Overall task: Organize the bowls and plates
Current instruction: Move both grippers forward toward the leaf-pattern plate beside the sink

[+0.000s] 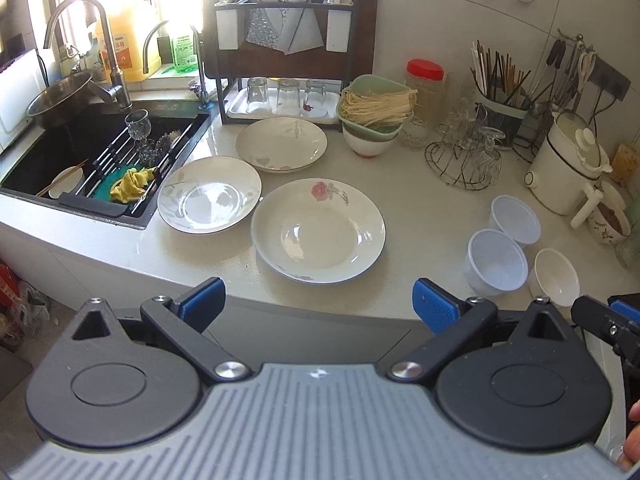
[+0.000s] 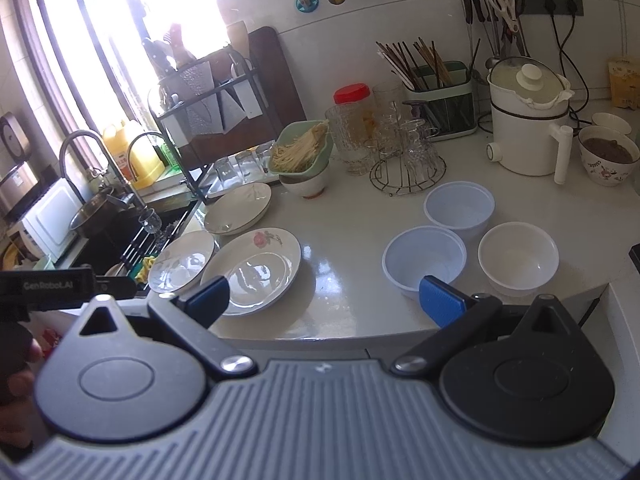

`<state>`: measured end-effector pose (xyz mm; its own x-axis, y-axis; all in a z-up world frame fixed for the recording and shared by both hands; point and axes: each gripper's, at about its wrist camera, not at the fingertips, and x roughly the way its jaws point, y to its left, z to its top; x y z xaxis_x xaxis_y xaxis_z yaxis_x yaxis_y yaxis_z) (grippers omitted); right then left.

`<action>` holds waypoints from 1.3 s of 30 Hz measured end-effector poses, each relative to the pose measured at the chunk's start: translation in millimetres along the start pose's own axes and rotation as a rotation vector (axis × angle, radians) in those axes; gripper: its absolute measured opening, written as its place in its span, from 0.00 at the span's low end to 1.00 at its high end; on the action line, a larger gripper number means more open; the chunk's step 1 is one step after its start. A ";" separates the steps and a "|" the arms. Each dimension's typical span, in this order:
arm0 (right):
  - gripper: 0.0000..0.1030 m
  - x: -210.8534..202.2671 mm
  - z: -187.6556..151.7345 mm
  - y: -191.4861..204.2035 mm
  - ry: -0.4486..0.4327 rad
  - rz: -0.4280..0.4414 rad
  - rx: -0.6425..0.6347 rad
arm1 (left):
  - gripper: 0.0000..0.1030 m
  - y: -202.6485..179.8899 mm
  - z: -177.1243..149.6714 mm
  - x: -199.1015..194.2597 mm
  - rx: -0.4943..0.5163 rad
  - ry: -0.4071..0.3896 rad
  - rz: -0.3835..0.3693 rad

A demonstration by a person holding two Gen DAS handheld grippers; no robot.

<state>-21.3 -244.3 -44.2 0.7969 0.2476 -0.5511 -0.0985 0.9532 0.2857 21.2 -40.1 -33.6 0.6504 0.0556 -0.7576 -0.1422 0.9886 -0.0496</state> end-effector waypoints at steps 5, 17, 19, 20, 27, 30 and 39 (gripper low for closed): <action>1.00 4.2 1.8 -3.3 -0.005 -0.004 0.012 | 0.98 -10.5 0.7 8.7 0.020 0.016 -0.029; 1.00 31.7 13.7 8.7 -0.014 -0.031 -0.003 | 0.98 6.5 38.5 43.9 0.041 0.006 -0.058; 1.00 41.1 14.2 14.5 -0.012 -0.042 -0.006 | 0.98 14.3 46.7 56.5 0.047 0.014 -0.073; 1.00 45.9 14.7 17.8 -0.013 -0.048 -0.001 | 0.98 18.6 51.1 63.4 0.053 0.018 -0.081; 0.96 85.3 24.5 57.8 -0.020 -0.077 0.024 | 0.98 56.0 92.5 106.4 0.116 0.040 -0.139; 0.95 97.4 31.3 75.3 -0.031 -0.085 0.013 | 0.98 73.1 111.1 123.5 0.149 0.043 -0.153; 0.78 141.2 40.0 124.6 -0.003 -0.143 0.038 | 0.98 123.1 155.6 171.1 0.188 0.076 -0.215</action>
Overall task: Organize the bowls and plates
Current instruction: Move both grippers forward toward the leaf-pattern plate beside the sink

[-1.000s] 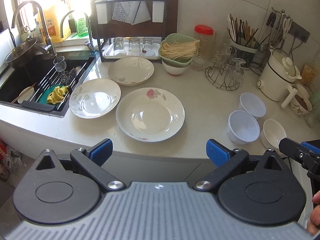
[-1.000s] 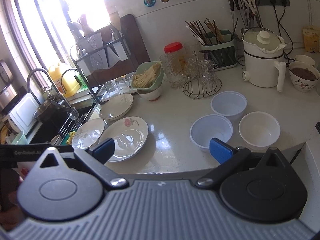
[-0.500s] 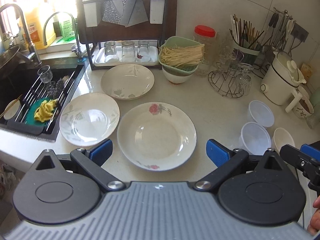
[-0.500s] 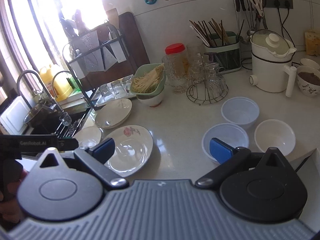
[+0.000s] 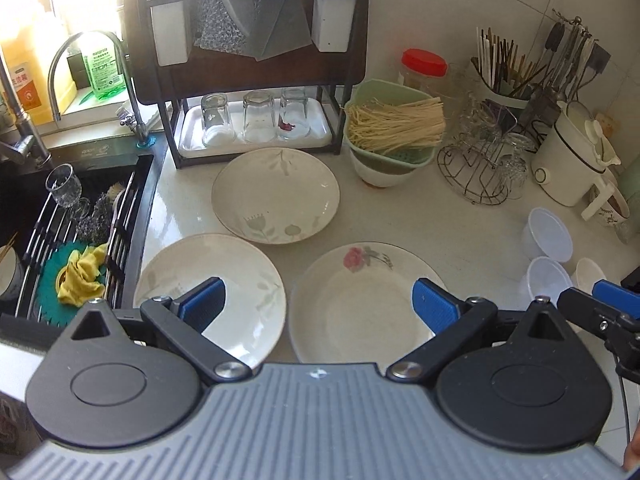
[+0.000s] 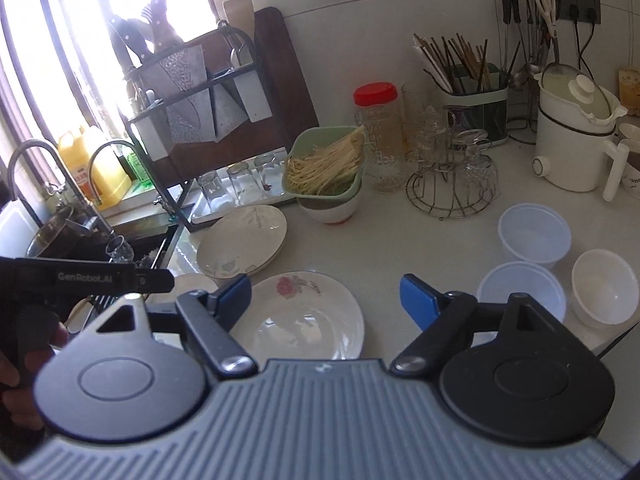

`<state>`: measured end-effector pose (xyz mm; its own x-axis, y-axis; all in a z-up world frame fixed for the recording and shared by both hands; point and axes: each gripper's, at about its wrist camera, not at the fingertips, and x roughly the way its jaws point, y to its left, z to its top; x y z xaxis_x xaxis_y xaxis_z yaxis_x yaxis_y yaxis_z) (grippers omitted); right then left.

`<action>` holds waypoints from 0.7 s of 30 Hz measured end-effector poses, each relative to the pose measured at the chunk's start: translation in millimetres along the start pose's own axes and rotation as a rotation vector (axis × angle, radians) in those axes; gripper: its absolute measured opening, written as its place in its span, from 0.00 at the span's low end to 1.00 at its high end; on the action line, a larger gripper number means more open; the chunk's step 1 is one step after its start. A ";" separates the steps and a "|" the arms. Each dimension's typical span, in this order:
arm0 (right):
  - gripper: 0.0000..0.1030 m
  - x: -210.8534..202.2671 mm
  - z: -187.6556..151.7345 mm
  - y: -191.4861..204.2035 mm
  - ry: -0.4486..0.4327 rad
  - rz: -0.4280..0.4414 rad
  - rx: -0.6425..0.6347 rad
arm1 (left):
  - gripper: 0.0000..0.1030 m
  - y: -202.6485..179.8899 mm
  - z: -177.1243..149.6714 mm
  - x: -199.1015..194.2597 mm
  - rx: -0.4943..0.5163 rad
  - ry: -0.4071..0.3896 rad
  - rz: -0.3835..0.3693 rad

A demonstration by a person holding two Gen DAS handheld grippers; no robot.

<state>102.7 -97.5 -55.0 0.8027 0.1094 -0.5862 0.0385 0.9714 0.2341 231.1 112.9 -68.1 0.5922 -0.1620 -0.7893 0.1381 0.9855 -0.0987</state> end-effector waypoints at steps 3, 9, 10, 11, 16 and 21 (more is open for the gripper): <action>0.76 12.9 -1.0 19.2 0.012 -0.015 0.015 | 0.98 23.1 7.5 9.6 0.016 0.012 -0.019; 0.76 40.8 -4.0 58.6 0.039 -0.030 0.048 | 0.98 73.0 13.4 23.9 0.016 0.037 -0.035; 0.76 45.9 -4.5 66.7 0.043 -0.029 0.053 | 0.98 82.4 14.3 26.1 0.015 0.042 -0.035; 0.76 50.4 -5.5 73.5 0.044 -0.026 0.056 | 0.98 90.6 14.8 28.0 0.015 0.046 -0.035; 0.76 73.4 -14.5 108.7 0.050 -0.023 0.050 | 0.98 138.6 17.1 44.8 0.014 0.073 -0.030; 0.75 98.2 -22.7 136.9 0.095 0.013 0.056 | 0.98 181.1 18.1 65.8 0.020 0.079 -0.009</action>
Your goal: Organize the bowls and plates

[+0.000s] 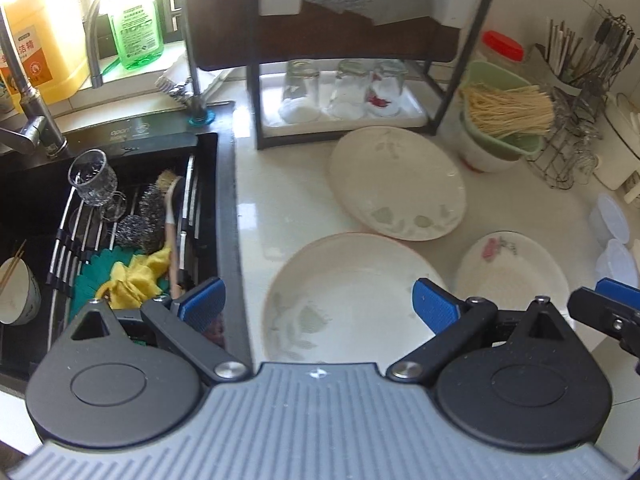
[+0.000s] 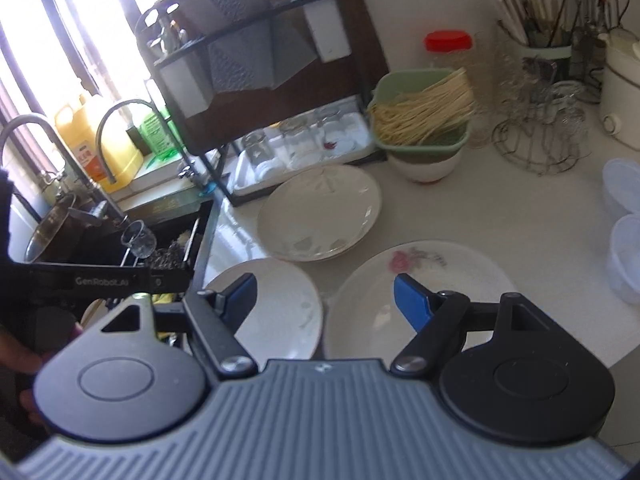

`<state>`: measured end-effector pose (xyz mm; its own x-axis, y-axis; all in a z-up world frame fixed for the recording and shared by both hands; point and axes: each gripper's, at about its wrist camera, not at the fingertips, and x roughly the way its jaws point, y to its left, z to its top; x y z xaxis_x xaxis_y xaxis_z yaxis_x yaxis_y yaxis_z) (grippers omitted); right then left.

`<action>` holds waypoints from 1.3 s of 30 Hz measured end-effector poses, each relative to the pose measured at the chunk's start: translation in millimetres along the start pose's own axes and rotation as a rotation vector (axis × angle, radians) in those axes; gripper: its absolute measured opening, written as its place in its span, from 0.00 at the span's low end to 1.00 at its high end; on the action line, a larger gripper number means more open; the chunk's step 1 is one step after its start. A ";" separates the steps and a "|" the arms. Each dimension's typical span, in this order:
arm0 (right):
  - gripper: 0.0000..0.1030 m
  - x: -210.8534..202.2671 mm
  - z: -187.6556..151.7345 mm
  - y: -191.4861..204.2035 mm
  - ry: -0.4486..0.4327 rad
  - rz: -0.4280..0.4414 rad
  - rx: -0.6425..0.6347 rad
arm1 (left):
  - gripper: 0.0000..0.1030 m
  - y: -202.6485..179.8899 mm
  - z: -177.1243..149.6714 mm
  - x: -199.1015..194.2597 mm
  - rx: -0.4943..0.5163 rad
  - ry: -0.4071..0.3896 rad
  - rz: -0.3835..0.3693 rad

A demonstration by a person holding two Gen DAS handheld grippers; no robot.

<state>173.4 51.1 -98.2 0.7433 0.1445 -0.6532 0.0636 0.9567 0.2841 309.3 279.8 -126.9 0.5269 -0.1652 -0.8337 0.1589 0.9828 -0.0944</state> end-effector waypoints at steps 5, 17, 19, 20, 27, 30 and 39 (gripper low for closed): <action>0.66 29.7 -6.4 19.5 0.069 0.044 0.015 | 0.98 36.2 0.7 23.0 -0.007 0.022 -0.007; 0.42 79.2 -42.6 20.1 0.263 -0.014 0.152 | 0.93 54.2 1.3 84.4 -0.014 0.100 -0.133; 0.39 86.6 -48.1 15.5 0.290 -0.030 0.189 | 0.88 52.3 3.9 91.6 -0.006 0.109 -0.153; 0.37 89.8 -50.4 13.8 0.300 -0.035 0.203 | 0.87 51.2 5.2 94.8 0.002 0.113 -0.161; 0.24 106.9 -59.4 9.6 0.318 -0.036 0.265 | 0.66 49.5 11.5 113.1 0.048 0.144 -0.196; 0.18 113.8 -61.5 5.9 0.344 -0.036 0.293 | 0.46 58.6 8.2 122.9 0.011 0.182 -0.244; 0.13 118.7 -64.7 1.7 0.349 -0.008 0.317 | 0.29 63.7 4.6 128.0 0.013 0.202 -0.306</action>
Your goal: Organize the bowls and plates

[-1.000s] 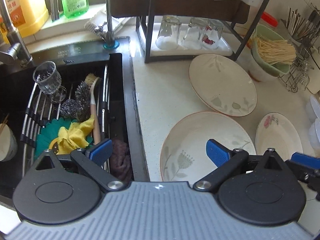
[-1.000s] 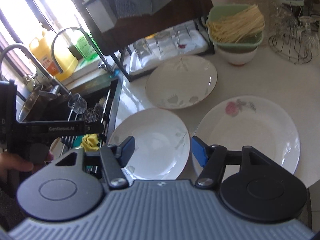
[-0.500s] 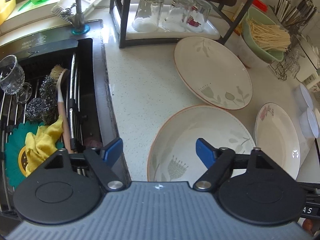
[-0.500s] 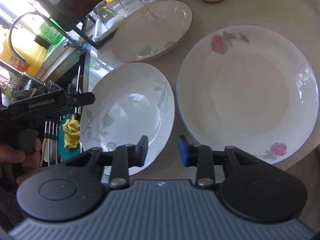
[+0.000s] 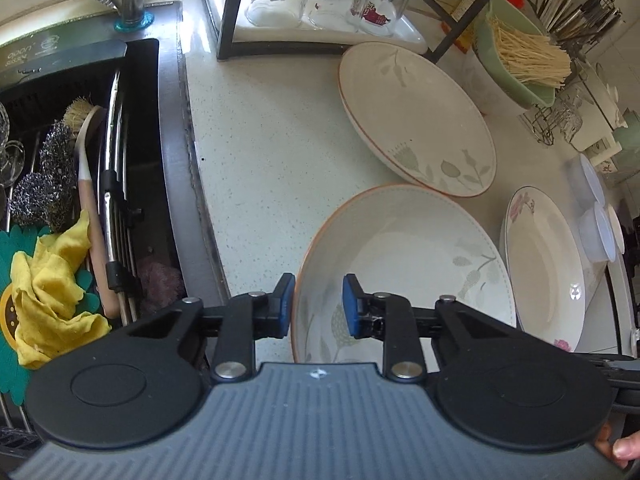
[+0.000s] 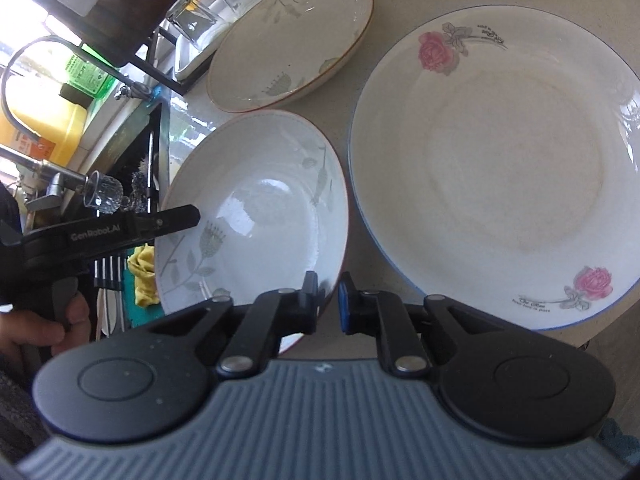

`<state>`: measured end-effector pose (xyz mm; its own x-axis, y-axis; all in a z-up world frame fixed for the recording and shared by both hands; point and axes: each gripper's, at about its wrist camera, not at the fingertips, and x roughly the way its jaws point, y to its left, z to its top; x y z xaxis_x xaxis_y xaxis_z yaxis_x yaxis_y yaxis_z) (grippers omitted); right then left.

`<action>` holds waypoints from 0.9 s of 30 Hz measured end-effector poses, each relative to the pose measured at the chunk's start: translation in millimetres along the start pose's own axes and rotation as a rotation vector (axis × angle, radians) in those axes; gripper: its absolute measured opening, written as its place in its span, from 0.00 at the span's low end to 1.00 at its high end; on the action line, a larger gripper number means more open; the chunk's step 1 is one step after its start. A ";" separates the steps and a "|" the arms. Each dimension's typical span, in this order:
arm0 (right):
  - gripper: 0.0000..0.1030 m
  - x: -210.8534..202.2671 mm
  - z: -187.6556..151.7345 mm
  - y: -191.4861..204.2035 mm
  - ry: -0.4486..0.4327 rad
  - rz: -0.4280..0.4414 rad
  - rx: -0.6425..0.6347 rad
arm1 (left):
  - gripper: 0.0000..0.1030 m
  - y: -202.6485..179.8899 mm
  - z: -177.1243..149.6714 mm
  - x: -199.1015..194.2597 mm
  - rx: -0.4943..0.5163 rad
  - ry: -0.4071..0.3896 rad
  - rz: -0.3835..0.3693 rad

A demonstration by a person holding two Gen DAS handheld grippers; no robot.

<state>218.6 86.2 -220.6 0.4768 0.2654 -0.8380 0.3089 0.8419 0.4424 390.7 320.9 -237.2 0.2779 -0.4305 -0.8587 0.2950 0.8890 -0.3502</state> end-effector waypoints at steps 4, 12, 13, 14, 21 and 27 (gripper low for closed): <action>0.14 2.2 5.9 0.1 0.042 0.003 0.000 | 0.29 4.5 1.2 -8.6 -0.011 0.004 -0.044; 0.15 -12.5 7.4 3.7 0.063 0.054 -0.009 | 0.29 2.4 -8.4 -35.6 -0.001 -0.023 -0.070; 0.15 -14.8 7.6 5.5 0.063 0.056 -0.023 | 0.29 3.5 -10.5 -38.7 -0.015 -0.029 -0.072; 0.15 -16.9 8.0 6.9 0.065 0.059 -0.036 | 0.29 4.3 -11.8 -41.3 -0.025 -0.033 -0.075; 0.15 -36.4 13.6 10.6 0.034 0.074 -0.080 | 0.29 -4.2 -10.7 -59.8 -0.049 -0.065 -0.100; 0.15 -65.0 29.4 0.3 -0.036 0.077 -0.084 | 0.29 -36.7 3.1 -71.4 -0.008 -0.113 -0.141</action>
<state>211.9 55.4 -156.6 0.5260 0.3150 -0.7900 0.2008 0.8566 0.4753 362.8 318.5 -161.8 0.3357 -0.5654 -0.7535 0.3315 0.8196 -0.4673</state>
